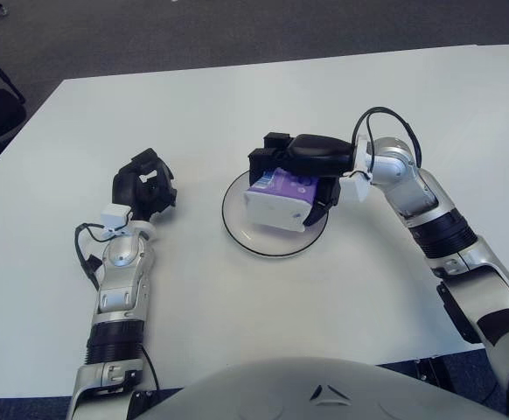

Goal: Put the tissue paper into the plate.

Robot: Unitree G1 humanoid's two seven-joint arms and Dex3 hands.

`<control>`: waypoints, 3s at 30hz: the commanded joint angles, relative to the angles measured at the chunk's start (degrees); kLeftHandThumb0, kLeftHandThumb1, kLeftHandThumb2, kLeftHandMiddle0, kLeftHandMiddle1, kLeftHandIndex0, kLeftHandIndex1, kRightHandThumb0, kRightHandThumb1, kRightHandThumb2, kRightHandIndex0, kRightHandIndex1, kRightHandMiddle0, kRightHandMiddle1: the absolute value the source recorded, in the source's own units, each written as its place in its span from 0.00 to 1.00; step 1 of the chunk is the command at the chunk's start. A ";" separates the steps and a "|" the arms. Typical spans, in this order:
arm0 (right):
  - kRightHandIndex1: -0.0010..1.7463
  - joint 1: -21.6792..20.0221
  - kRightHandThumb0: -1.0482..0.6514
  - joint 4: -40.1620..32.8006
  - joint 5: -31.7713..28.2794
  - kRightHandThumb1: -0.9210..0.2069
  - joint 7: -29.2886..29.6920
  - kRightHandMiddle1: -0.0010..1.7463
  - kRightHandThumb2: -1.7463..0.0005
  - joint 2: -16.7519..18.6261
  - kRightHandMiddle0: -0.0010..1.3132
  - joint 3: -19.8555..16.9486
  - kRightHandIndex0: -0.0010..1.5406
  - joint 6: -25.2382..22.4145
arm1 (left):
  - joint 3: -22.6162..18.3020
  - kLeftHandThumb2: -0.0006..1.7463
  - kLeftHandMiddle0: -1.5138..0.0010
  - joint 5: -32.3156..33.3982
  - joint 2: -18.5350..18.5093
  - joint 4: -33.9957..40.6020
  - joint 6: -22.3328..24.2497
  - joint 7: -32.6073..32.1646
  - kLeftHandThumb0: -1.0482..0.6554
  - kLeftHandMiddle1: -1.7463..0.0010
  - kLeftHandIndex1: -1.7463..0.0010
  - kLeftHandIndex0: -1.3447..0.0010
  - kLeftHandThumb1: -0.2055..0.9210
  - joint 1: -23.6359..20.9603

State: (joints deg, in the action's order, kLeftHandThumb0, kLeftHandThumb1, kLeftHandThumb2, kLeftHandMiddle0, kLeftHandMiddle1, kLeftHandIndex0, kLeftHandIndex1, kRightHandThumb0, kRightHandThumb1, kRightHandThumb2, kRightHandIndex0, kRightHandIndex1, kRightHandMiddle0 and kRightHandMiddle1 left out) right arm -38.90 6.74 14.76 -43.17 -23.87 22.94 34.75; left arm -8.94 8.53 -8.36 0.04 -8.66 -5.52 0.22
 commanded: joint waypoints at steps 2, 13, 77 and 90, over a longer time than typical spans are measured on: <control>0.34 -2.49 0.19 2.57 -0.57 0.30 1.41 0.49 0.63 0.41 0.00 -0.29 0.06 4.83 | 2.00 0.55 0.12 0.31 6.49 -6.31 0.42 0.06 0.37 0.00 0.00 0.26 0.76 8.35; 0.14 -4.87 0.09 6.94 1.95 0.15 4.48 0.30 0.76 0.08 0.00 -0.34 0.03 12.17 | 2.32 0.55 0.12 -0.31 6.36 -6.51 0.37 -0.22 0.37 0.00 0.00 0.25 0.76 8.20; 0.00 -10.89 0.00 19.03 -0.87 0.00 12.75 0.00 0.86 -10.05 0.00 -14.53 0.01 9.29 | 0.86 0.54 0.12 0.51 5.54 -11.03 -1.63 2.21 0.37 0.00 0.00 0.26 0.81 5.52; 0.24 -1.64 0.04 14.89 4.92 0.02 36.11 0.31 0.91 0.31 0.00 -19.95 0.10 -7.24 | 0.67 0.54 0.11 0.84 5.63 -11.11 -2.67 2.97 0.37 0.00 0.00 0.24 0.79 5.13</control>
State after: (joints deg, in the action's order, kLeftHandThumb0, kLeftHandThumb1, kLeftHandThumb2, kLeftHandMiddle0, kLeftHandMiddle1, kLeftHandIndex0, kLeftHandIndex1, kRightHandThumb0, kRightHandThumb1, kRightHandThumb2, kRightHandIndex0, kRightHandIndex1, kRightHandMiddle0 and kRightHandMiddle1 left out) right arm -42.72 23.26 19.79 -10.70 -26.56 4.17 31.95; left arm -9.86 9.17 -8.61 -5.01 -10.44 -2.73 -1.46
